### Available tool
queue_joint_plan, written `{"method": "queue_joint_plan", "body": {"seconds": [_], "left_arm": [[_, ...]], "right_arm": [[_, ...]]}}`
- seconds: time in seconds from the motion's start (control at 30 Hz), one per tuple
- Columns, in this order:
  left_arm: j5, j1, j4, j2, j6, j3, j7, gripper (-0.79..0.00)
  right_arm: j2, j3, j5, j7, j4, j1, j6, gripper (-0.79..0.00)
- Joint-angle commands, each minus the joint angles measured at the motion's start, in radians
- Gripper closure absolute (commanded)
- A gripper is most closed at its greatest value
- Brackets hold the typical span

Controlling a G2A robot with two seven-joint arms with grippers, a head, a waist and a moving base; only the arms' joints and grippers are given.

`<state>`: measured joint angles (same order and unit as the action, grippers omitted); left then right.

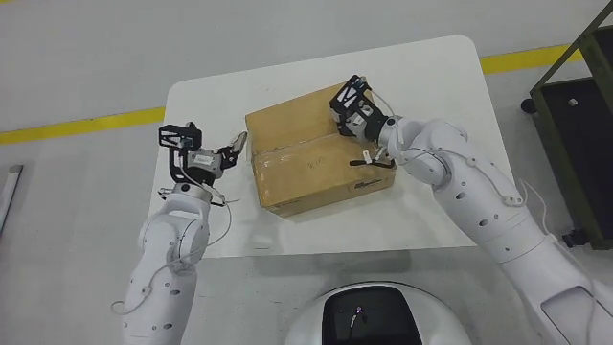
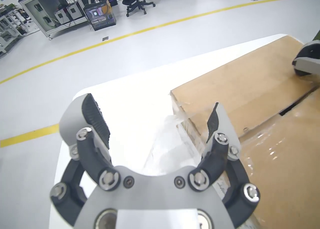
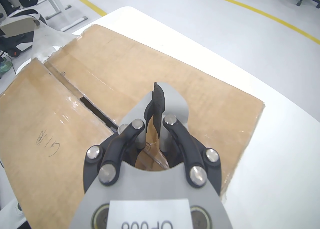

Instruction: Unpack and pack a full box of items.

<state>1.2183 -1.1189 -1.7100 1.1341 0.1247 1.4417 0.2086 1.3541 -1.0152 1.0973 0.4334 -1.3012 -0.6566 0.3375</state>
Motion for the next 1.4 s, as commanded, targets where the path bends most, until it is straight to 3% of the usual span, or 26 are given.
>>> {"method": "queue_joint_plan", "body": {"seconds": [0.0, 0.23, 0.43, 0.63, 0.77, 0.9, 1.13, 1.37], "left_arm": [[-0.019, 0.000, -0.019, 0.000, 0.021, 0.001, 0.013, -0.785], [0.000, 0.003, -0.082, 0.000, 0.096, -0.033, 0.029, -0.785], [0.171, -0.025, -0.109, -0.011, 0.095, 0.006, 0.019, -0.785], [0.329, -0.099, -0.064, -0.028, 0.111, 0.084, 0.015, -0.785], [0.381, -0.129, -0.007, -0.031, 0.107, 0.092, -0.007, -0.785], [0.411, -0.122, 0.067, -0.026, 0.098, 0.045, -0.042, -0.785], [0.451, -0.050, 0.171, -0.007, 0.097, -0.083, -0.122, -0.785], [0.445, -0.005, 0.224, 0.005, 0.073, -0.125, -0.156, -0.767]], "right_arm": [[0.001, 0.000, -0.001, 0.002, 0.001, 0.001, 0.000, 0.000], [0.003, -0.006, -0.009, -0.002, 0.000, 0.003, -0.004, 0.000], [0.001, -0.020, -0.009, -0.002, -0.007, -0.002, -0.003, 0.000], [-0.001, -0.029, -0.004, 0.004, -0.014, -0.013, 0.000, 0.000], [-0.001, -0.028, -0.002, 0.008, -0.014, -0.015, 0.005, 0.000], [0.000, -0.025, 0.000, 0.009, -0.012, -0.016, 0.008, 0.000], [0.003, -0.022, 0.002, 0.012, -0.013, -0.013, 0.005, 0.000], [0.004, -0.024, 0.003, 0.012, -0.013, -0.012, -0.001, 0.000]]}}
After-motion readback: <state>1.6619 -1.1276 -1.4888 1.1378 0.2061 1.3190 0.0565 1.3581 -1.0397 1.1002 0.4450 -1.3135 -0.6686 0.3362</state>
